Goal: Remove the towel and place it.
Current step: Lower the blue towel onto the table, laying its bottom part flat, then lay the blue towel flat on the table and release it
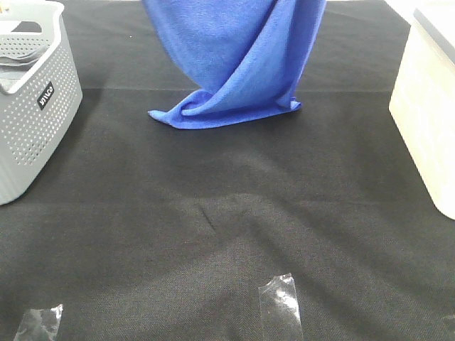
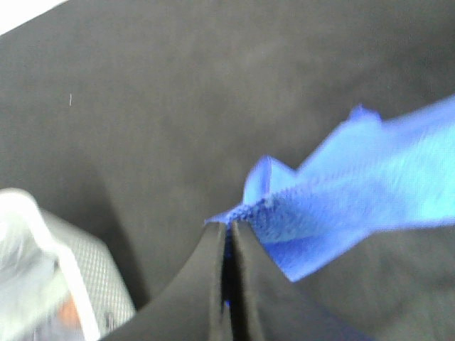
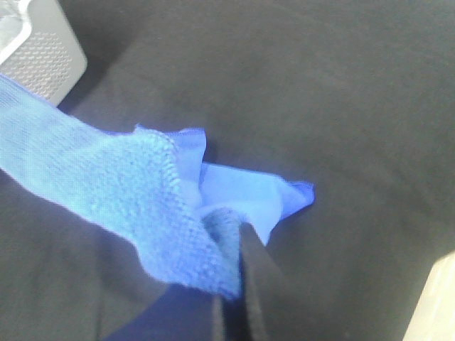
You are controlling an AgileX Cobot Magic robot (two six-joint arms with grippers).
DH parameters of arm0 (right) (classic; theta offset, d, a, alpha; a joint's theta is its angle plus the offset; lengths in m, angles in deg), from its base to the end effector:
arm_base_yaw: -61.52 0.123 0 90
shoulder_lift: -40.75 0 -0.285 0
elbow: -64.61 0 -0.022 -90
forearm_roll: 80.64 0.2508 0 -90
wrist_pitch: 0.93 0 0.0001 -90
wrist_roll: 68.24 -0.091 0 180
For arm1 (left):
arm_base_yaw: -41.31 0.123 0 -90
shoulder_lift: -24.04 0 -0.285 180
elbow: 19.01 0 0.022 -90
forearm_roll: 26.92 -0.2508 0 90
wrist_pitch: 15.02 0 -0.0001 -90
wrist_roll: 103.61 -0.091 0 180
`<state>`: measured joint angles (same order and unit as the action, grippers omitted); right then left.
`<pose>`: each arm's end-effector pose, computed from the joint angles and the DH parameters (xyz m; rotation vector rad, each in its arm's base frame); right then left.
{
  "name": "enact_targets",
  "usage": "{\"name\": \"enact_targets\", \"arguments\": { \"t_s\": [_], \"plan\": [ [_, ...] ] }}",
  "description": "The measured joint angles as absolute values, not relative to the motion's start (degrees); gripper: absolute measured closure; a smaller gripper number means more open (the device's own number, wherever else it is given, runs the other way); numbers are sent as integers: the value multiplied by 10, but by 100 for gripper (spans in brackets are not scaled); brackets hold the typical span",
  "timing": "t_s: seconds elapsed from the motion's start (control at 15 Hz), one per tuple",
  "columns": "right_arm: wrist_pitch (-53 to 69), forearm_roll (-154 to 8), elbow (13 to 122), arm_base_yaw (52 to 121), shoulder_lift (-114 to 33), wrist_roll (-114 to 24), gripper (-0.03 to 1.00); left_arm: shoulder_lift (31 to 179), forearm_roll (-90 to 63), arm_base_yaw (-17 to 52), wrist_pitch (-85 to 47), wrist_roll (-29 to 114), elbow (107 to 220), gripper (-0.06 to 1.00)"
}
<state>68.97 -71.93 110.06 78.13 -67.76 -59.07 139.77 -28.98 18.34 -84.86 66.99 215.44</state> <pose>0.3510 0.1182 0.4653 -0.5291 2.2603 0.2576 0.3709 -0.1539 0.4597 0.6348 2.1992 -0.0781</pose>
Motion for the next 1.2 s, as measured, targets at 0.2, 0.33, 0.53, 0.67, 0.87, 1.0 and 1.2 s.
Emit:
{"name": "enact_targets", "arguments": {
  "t_s": [0.2, 0.33, 0.53, 0.67, 0.87, 1.0, 1.2],
  "plan": [
    [690, -698, 993, 781, -612, -591, 97, 1277, -292, 183, -849, 683, 2010, 94],
    [690, -680, 927, 781, -568, -591, 97, 1206, -292, 183, -849, 694, 1931, 94],
    [690, -661, 838, 783, -493, -592, 97, 1111, -273, 183, -848, 725, 1830, 94],
    [690, -656, 792, 786, -447, -601, 97, 1060, -251, 182, -847, 732, 1768, 94],
    [689, -646, 728, 786, -389, -607, 97, 1016, -228, 181, -842, 741, 1692, 94],
    [689, -645, 683, 786, -357, -623, 97, 994, -203, 179, -842, 743, 1655, 94],
    [688, -643, 608, 786, -309, -645, 97, 960, -168, 179, -841, 734, 1619, 94]
  ]
}}
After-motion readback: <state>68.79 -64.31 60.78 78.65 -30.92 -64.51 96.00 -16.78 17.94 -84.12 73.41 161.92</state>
